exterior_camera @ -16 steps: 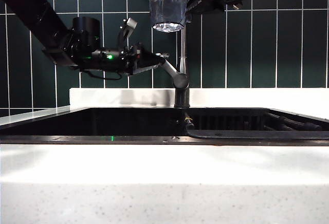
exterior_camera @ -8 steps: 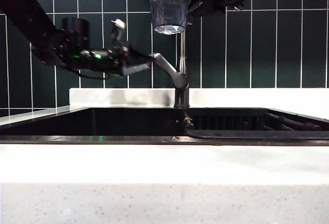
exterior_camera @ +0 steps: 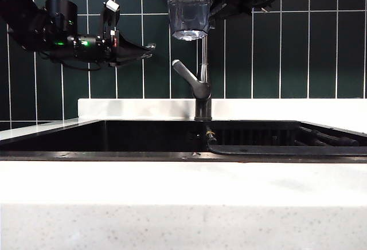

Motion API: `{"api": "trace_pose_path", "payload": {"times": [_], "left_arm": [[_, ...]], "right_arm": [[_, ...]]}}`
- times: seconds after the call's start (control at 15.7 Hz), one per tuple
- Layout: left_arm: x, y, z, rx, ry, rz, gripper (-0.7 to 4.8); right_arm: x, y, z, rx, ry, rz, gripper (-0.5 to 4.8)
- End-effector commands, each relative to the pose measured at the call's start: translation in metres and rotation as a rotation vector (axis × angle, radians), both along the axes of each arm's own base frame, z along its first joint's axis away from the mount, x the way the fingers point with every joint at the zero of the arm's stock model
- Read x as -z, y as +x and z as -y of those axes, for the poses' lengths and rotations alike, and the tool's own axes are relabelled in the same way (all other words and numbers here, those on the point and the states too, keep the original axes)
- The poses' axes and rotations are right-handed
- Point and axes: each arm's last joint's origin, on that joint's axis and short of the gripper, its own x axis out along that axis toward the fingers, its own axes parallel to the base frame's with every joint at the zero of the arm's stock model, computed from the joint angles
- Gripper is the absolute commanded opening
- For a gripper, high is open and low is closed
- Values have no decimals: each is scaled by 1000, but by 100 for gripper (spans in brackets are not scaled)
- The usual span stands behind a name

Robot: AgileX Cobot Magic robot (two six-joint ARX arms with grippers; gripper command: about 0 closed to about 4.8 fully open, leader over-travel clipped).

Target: Pick up the mug next to the sink, go to the faucet to get some water, pour the water into the sink, and finally put the mug back to its place.

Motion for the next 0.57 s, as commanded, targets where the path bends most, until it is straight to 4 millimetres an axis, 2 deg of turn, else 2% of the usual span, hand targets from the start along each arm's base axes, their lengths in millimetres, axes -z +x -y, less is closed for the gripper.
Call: {"api": "trace_pose_path", "payload": {"times": [0.06, 0.13, 0.57], "left_arm": [[-5, -28, -6, -174, 44, 68, 10], [-5, -40, -8, -245, 60, 74, -6], [-6, -132, -10, -643, 65, 129, -6]], "right_arm": [[-8, 0, 8, 14, 0, 34, -7], [-8, 0, 9, 14, -2, 37, -7], [-6, 3, 14, 93, -56, 79, -7]]}}
